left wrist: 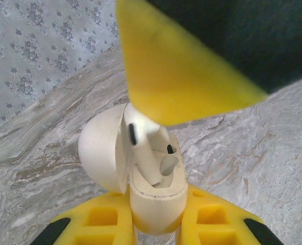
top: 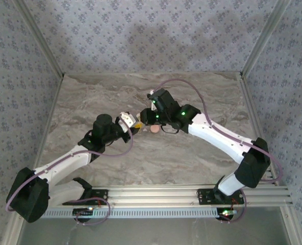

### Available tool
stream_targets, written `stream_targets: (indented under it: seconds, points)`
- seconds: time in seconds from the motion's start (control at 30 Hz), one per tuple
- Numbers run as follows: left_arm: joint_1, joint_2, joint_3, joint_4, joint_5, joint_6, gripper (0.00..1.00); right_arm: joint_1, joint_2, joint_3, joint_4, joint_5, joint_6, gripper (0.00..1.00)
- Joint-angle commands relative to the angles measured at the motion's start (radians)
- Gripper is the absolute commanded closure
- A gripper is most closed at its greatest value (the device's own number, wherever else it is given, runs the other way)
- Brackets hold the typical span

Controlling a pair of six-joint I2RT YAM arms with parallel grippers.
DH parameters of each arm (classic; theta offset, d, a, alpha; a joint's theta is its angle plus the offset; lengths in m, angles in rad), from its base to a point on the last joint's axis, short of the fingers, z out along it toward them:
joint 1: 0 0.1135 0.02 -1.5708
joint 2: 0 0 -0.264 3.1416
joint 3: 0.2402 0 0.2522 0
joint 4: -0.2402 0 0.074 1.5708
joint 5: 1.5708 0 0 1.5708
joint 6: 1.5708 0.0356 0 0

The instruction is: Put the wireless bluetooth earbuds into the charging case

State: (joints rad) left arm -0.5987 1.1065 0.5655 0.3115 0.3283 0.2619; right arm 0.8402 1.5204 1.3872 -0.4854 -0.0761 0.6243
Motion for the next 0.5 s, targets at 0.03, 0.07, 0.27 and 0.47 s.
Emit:
stream_targets:
  seconds: [0.03, 0.07, 0.27, 0.47]
  points:
    - [-0.007, -0.028, 0.007, 0.04, 0.011, 0.008, 0.87, 0.013, -0.041, -0.014, 0.019, 0.042, -0.056, 0.83]
    - [-0.007, -0.028, 0.008, 0.039, 0.011, 0.008, 0.87, 0.017, -0.044, -0.015, 0.019, 0.049, -0.063, 0.83]
    - [-0.007, -0.028, 0.008, 0.039, 0.016, 0.005, 0.87, 0.029, -0.06, -0.03, 0.038, 0.073, -0.102, 0.83]
    - [-0.007, -0.027, 0.01, 0.04, 0.015, 0.005, 0.87, 0.018, -0.063, -0.032, 0.049, 0.044, -0.071, 0.75]
